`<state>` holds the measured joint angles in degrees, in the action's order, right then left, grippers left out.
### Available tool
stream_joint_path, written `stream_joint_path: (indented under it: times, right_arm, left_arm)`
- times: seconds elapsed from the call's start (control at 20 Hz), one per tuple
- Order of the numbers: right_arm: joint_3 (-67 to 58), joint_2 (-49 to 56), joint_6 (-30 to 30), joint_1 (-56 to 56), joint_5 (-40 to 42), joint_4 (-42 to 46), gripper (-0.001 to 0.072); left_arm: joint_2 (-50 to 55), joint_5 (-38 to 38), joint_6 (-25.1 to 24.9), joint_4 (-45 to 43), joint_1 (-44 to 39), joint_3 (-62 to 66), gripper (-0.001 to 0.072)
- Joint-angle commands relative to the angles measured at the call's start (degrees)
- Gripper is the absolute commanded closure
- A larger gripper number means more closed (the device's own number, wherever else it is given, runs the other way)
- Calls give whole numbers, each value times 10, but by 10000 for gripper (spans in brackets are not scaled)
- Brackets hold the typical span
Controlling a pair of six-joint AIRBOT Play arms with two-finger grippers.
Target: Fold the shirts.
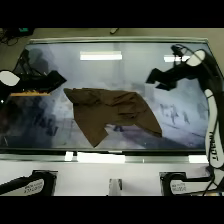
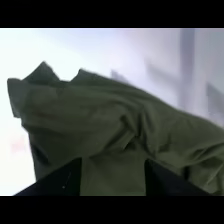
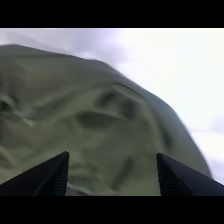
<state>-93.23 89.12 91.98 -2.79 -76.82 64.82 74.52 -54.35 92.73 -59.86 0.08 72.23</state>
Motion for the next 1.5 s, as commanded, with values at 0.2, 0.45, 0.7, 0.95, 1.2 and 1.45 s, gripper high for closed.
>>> stream_joint_path:
  times: [0.2,0.45,0.7,0.95,1.2,1.45]
  right_arm:
    - [170,-89,-30,-165,-127,32,233]
    - [286,-128,-56,-164,-116,49,154]
    - [356,-129,-57,-164,-99,77,153]
    - [377,-129,-57,-164,-82,77,153]
    - [434,-111,-54,-164,-14,33,154]
    - [464,-62,-54,-162,29,-50,165]
  left_arm:
    - [16,-125,-21,-35,25,-157,184]
    - [64,-57,-23,35,8,-209,185]
    - [111,-28,-45,77,-10,-209,186]
    - [113,27,-66,102,-19,-205,242]
    - [113,38,-66,106,-20,-200,669]
    - [107,35,-66,106,-21,-200,670]
